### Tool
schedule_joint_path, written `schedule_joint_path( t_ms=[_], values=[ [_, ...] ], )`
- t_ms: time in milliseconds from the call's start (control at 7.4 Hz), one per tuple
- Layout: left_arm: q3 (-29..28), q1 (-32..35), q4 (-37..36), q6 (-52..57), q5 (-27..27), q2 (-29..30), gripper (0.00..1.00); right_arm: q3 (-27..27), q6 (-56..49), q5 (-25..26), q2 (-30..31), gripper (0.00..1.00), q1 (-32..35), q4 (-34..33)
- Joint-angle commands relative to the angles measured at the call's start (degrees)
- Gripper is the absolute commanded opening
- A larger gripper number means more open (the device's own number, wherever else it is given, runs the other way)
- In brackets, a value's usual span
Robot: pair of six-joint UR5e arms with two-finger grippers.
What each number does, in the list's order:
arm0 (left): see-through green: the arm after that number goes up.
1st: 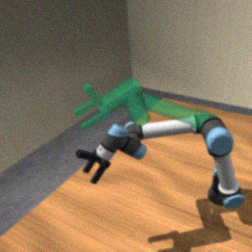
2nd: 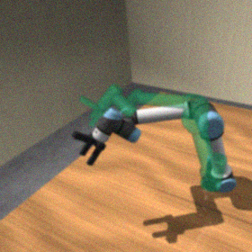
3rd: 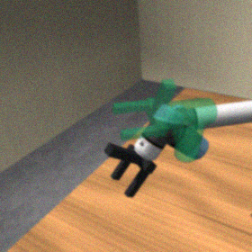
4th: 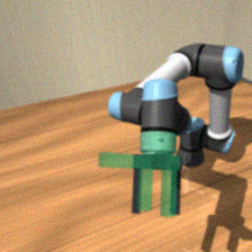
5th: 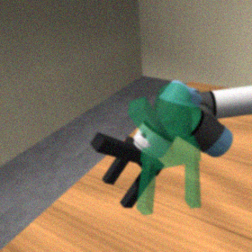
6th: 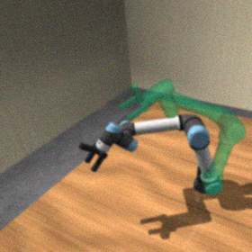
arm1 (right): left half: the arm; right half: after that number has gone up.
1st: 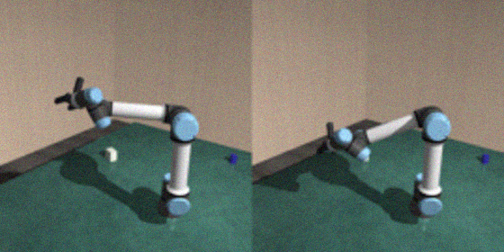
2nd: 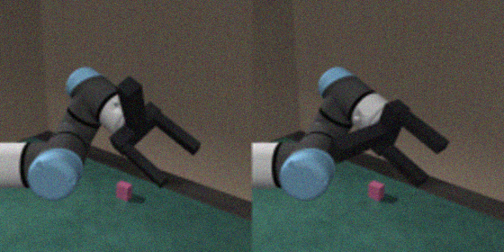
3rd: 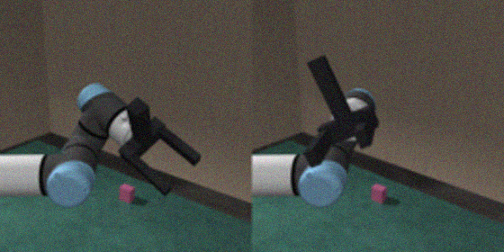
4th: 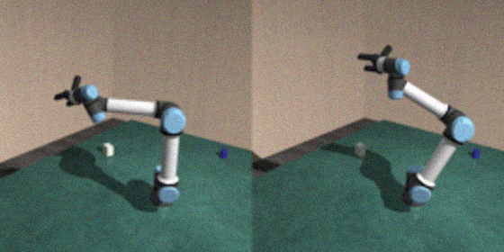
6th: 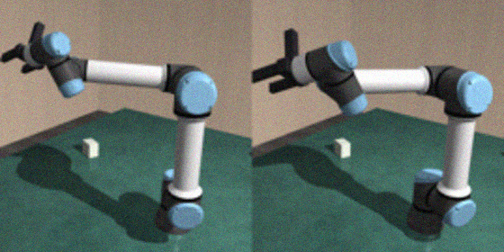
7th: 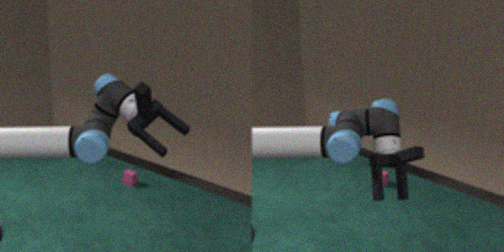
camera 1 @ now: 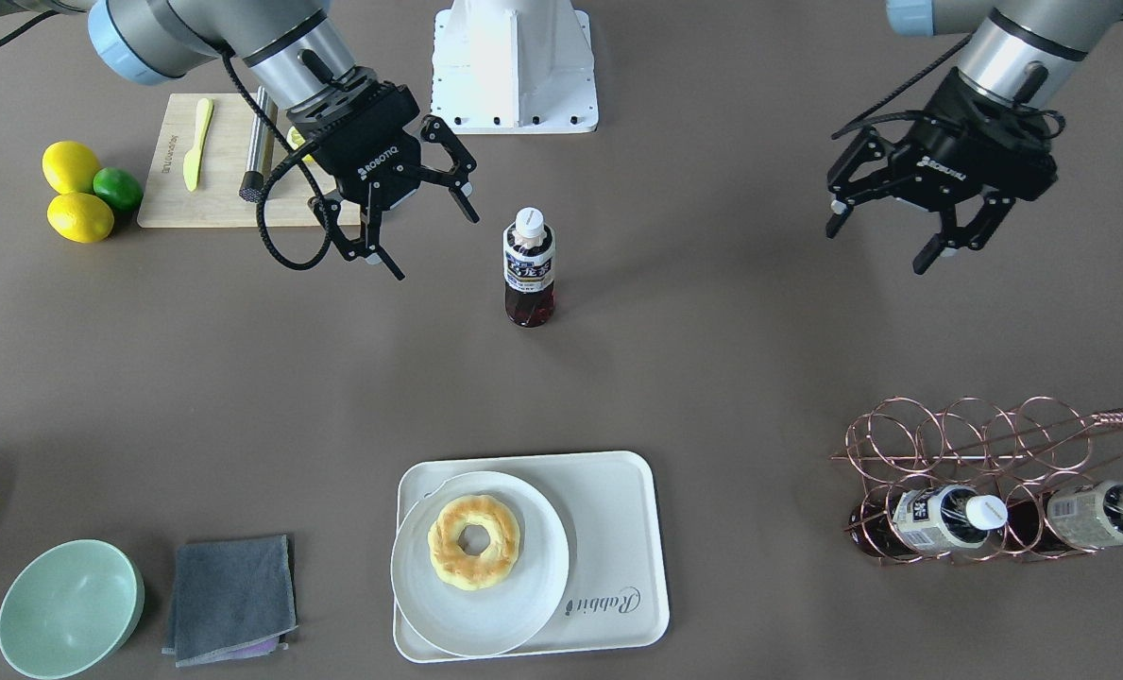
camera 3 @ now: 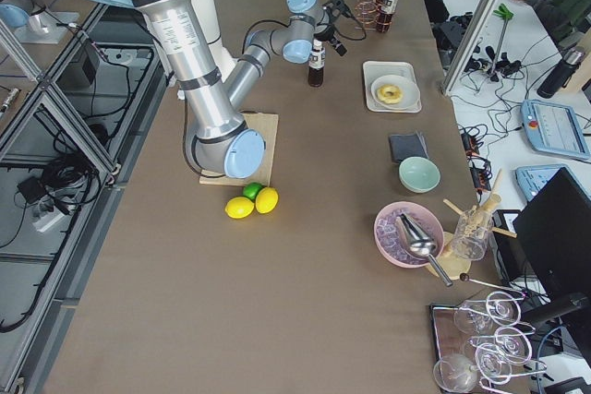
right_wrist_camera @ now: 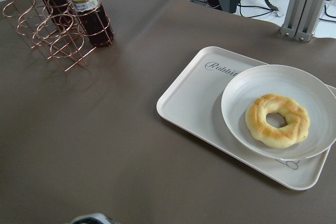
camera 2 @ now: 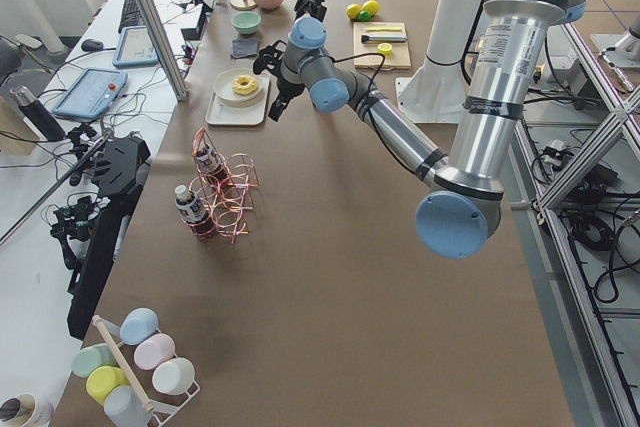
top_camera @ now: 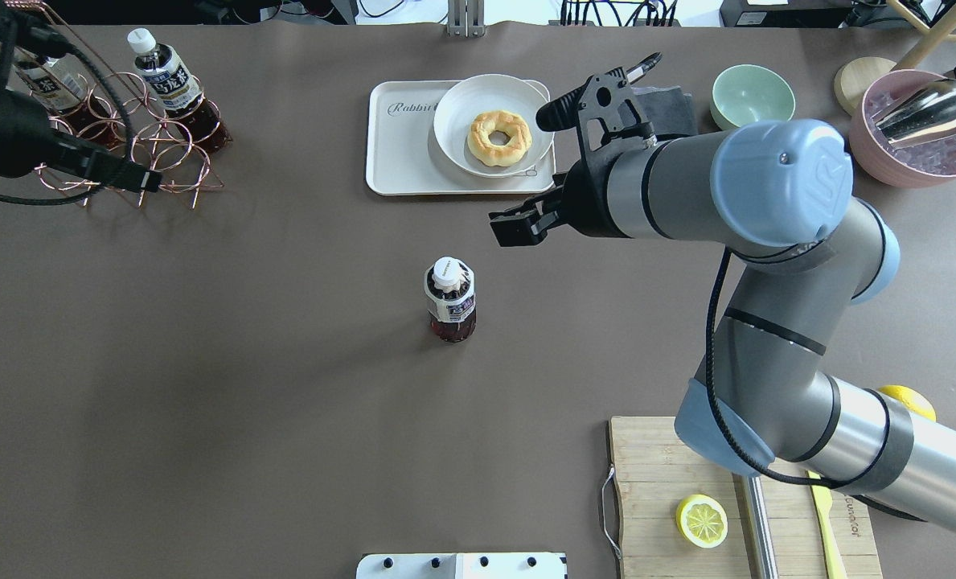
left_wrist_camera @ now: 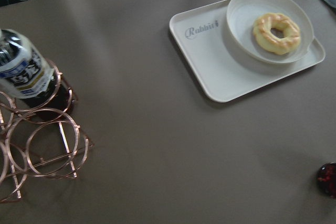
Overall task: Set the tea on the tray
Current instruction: 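Lower the right gripper onto the standing tea bottle and grasp it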
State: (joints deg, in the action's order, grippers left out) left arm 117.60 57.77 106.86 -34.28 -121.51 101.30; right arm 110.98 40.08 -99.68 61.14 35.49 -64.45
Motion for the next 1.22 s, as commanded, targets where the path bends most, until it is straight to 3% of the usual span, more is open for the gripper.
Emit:
schedule_joint_path(
  t_ms=[0, 270, 541, 1081],
  values=[
    [-1.58, 5.06, 1.16, 10.44, -0.92, -7.51, 0.98, 2.04, 0.17, 11.99, -0.32, 1.0, -8.64, -0.24],
    [-1.85, 5.15, 1.16, 10.46, -0.92, -7.52, 0.98, 1.43, 0.09, 21.33, -0.41, 1.0, -13.76, -0.5],
    [-1.85, 5.15, 1.16, 10.46, -1.01, -7.43, 0.98, 0.39, 0.17, 26.61, -3.2, 1.0, -16.92, -3.31],
    [-1.85, 5.07, 1.24, 10.54, -1.01, -7.34, 0.98, -3.05, 0.17, 28.66, -5.24, 1.0, -18.17, -2.53]
  ],
)
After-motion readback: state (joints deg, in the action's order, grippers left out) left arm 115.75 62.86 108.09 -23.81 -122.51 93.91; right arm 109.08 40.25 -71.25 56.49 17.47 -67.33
